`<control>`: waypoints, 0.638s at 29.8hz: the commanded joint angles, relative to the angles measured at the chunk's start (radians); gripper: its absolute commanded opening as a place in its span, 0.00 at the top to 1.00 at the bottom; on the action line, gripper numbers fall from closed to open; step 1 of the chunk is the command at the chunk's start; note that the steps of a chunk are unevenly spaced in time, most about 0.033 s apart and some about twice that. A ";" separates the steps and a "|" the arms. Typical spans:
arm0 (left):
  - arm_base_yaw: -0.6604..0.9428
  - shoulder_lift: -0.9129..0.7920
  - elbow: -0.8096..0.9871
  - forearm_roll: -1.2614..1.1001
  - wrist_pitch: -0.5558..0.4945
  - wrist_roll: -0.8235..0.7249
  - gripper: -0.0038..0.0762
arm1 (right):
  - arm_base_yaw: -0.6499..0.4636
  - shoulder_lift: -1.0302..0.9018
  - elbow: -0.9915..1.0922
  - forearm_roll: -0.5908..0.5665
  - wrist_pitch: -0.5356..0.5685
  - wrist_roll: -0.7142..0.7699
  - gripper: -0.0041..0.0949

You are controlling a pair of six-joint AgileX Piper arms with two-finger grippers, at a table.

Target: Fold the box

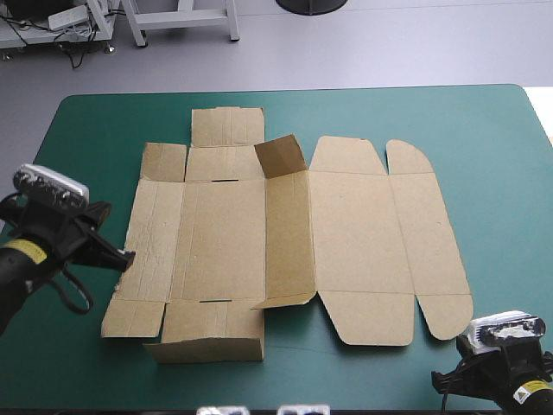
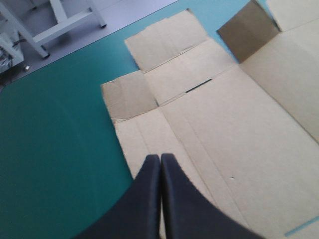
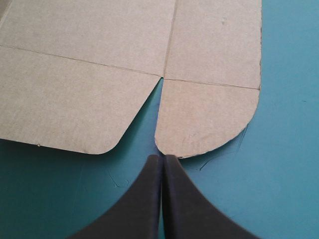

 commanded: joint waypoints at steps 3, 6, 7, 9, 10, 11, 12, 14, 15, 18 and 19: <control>-0.001 0.166 -0.121 0.270 0.017 -0.186 0.96 | 0.003 0.011 -0.026 0.005 -0.050 -0.008 0.96; -0.001 0.223 -0.144 0.354 0.074 -0.193 0.96 | 0.003 0.011 -0.026 -0.004 -0.050 -0.008 0.96; 0.006 0.235 -0.146 0.367 0.085 -0.193 0.96 | 0.003 0.011 -0.026 -0.009 -0.050 -0.008 0.96; 0.053 0.253 -0.146 0.355 0.100 -0.193 0.94 | 0.003 0.011 -0.026 -0.018 -0.050 -0.008 0.96; 0.092 0.259 -0.146 0.343 0.111 -0.190 0.93 | 0.003 0.011 -0.026 -0.021 -0.050 -0.008 0.96; 0.129 0.267 -0.146 0.320 0.122 -0.175 0.93 | 0.003 0.011 -0.026 -0.023 -0.050 -0.008 0.96; 0.194 0.276 -0.146 0.285 0.140 -0.139 0.93 | 0.003 0.011 -0.026 -0.025 -0.050 -0.008 0.96; 0.296 0.290 -0.146 0.186 0.160 -0.065 0.93 | 0.003 0.011 -0.026 -0.032 -0.050 -0.008 0.96; 0.362 0.300 -0.146 0.109 0.165 -0.027 0.93 | 0.003 0.011 -0.026 -0.036 -0.050 -0.008 0.96; 0.520 0.328 -0.137 -0.160 0.146 0.040 0.93 | 0.003 0.011 -0.026 -0.050 -0.052 -0.008 0.96; 0.559 0.342 -0.135 -0.259 0.158 0.078 0.93 | 0.003 0.011 -0.026 -0.048 -0.052 -0.008 0.96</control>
